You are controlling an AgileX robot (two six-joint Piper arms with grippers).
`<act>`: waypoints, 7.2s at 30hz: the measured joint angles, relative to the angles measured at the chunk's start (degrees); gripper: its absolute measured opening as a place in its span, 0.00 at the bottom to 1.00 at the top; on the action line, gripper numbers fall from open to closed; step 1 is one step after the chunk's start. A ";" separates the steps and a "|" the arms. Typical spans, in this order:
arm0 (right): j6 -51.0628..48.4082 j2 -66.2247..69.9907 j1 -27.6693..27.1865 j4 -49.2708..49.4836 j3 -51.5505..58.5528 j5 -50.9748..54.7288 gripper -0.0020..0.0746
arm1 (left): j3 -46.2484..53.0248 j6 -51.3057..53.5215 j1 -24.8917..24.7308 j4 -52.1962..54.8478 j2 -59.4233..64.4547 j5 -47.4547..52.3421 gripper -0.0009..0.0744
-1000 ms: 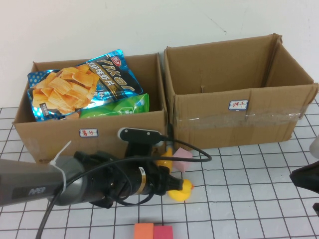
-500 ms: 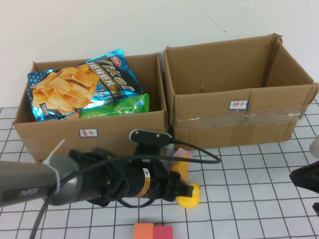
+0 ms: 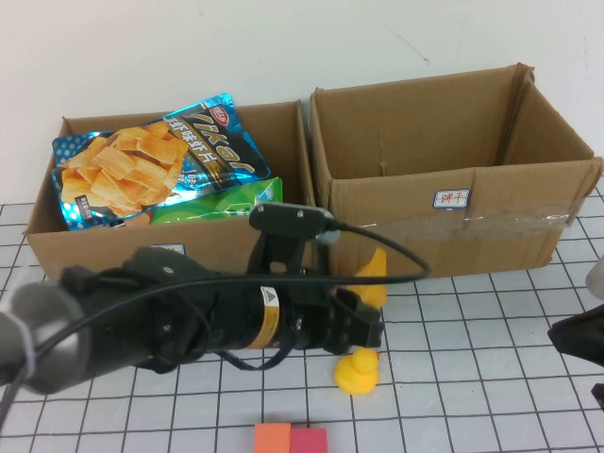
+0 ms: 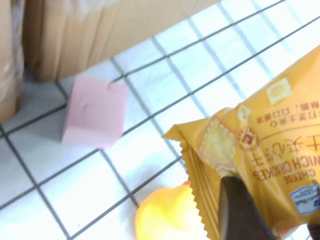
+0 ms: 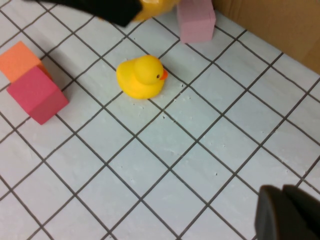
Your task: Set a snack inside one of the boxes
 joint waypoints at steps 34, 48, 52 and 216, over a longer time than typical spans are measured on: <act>-0.87 0.00 0.00 1.76 0.00 -1.84 0.02 | -33.74 10.71 1.57 0.34 11.61 9.15 0.34; -1.26 0.00 0.00 1.99 0.00 -2.31 0.02 | -38.51 11.10 2.15 0.24 18.06 10.01 0.71; -1.26 0.00 0.00 1.99 0.00 -2.31 0.02 | -38.51 11.40 2.15 0.13 14.12 10.06 0.47; 3.04 -41.14 0.00 -10.59 17.11 7.48 0.02 | 56.04 113.70 29.70 -102.75 -96.70 40.30 0.01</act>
